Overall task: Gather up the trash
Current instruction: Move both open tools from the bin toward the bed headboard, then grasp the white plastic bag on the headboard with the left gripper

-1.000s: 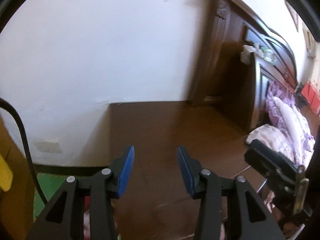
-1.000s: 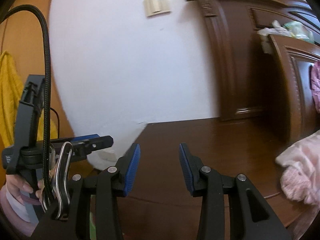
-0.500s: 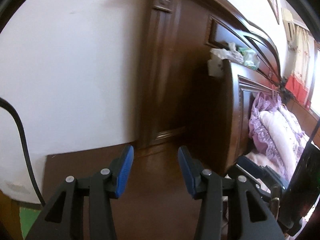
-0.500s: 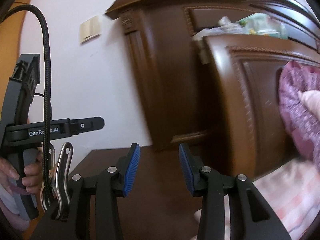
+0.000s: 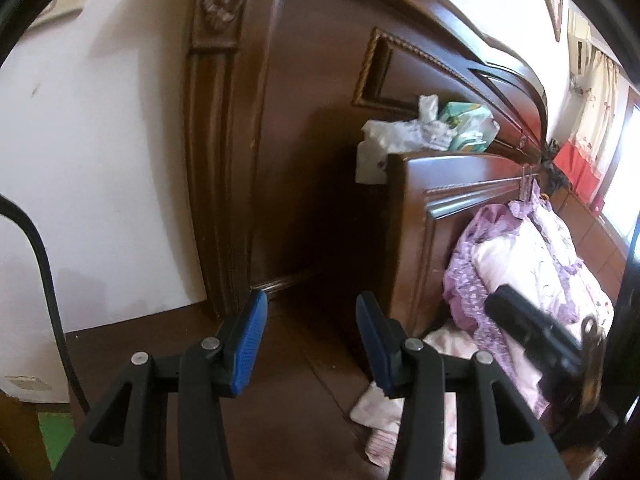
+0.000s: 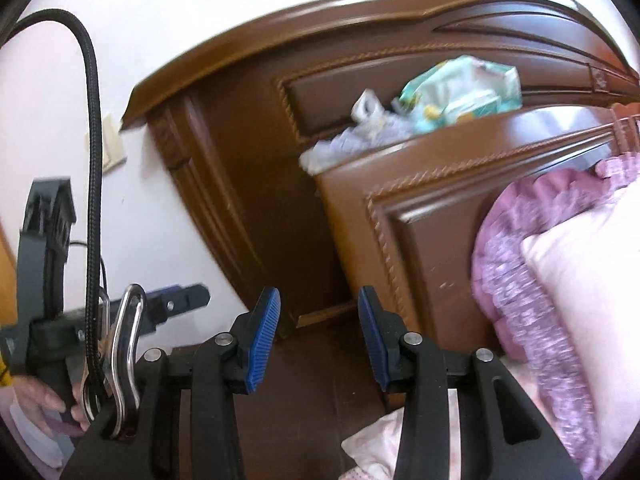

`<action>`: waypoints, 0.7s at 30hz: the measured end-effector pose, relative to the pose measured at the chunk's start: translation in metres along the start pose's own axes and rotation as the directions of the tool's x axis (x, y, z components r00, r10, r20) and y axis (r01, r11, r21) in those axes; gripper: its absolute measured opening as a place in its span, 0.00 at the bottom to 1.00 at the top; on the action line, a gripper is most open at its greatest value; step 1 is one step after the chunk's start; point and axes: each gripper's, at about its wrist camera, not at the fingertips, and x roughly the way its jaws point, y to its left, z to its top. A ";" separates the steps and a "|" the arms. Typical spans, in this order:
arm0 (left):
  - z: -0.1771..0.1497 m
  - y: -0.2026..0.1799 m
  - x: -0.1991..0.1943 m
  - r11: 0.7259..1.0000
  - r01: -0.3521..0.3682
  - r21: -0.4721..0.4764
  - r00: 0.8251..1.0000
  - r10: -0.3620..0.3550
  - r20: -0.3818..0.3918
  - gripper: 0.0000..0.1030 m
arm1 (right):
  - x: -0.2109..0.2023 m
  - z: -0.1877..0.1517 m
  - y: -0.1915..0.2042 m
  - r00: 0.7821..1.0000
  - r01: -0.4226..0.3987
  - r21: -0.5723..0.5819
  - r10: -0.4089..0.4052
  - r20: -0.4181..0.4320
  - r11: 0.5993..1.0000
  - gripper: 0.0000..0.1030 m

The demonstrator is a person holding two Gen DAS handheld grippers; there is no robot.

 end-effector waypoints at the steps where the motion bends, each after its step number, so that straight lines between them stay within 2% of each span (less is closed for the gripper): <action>1: 0.006 -0.003 -0.004 1.000 -0.008 0.006 1.000 0.008 -0.018 0.47 | -0.005 0.009 0.001 1.000 0.013 0.009 -0.013 -0.008 1.000 0.41; 5: 0.026 -0.014 -0.023 0.999 -0.014 0.033 0.998 0.016 -0.059 0.47 | -0.026 0.045 0.004 0.997 0.072 0.027 -0.071 -0.015 0.997 0.41; 12: 0.062 -0.035 -0.045 0.997 0.047 0.066 0.988 -0.037 -0.151 0.47 | -0.056 0.101 0.010 0.986 0.163 0.060 -0.159 -0.056 0.985 0.41; 21: 0.103 -0.067 -0.051 0.995 0.055 0.088 0.987 -0.041 -0.153 0.47 | -0.065 0.143 -0.006 0.979 0.191 0.059 -0.186 -0.078 0.980 0.41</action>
